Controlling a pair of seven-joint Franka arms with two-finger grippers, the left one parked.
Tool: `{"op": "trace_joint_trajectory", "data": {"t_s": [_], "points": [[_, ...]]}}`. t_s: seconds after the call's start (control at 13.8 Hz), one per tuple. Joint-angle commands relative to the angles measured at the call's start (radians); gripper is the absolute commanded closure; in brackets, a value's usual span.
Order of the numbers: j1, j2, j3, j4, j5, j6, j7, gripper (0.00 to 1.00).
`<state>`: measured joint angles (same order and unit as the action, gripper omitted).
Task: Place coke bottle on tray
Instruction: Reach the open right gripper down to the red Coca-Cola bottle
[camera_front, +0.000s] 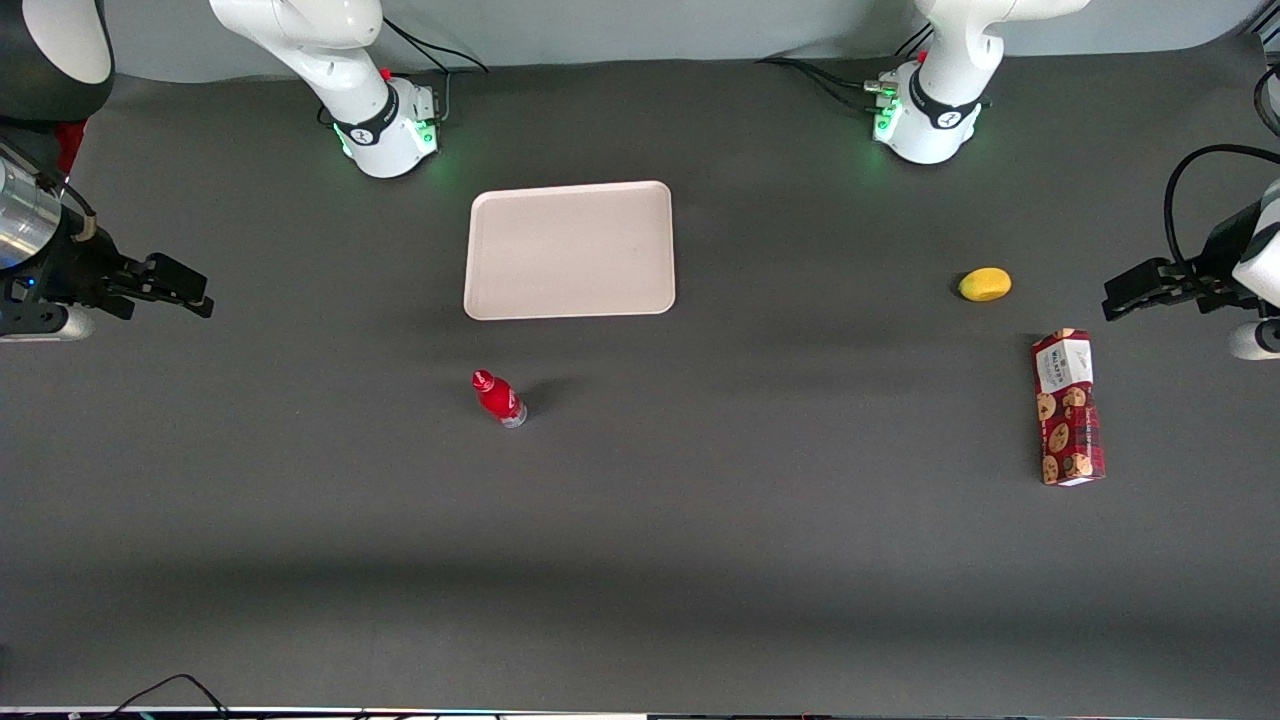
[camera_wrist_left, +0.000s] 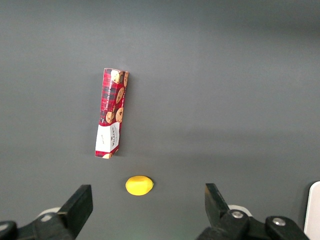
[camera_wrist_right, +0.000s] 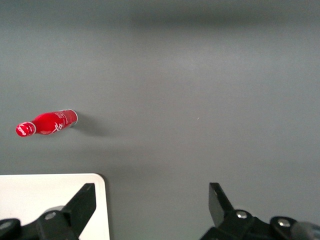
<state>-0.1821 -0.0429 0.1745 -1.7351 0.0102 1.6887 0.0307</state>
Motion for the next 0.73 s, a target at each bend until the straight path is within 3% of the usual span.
{"op": "trace_joint_trajectory", "data": {"t_s": [0.0, 0.22, 0.44, 0.65], "points": [[0.018, 0.015, 0.003, 0.031, -0.016, -0.006, 0.051, 0.0], [0.019, 0.02, 0.017, 0.035, -0.013, -0.006, 0.072, 0.0], [0.02, 0.093, 0.202, 0.075, -0.015, -0.004, 0.289, 0.0], [0.024, 0.194, 0.305, 0.08, -0.016, 0.064, 0.386, 0.0]]}}
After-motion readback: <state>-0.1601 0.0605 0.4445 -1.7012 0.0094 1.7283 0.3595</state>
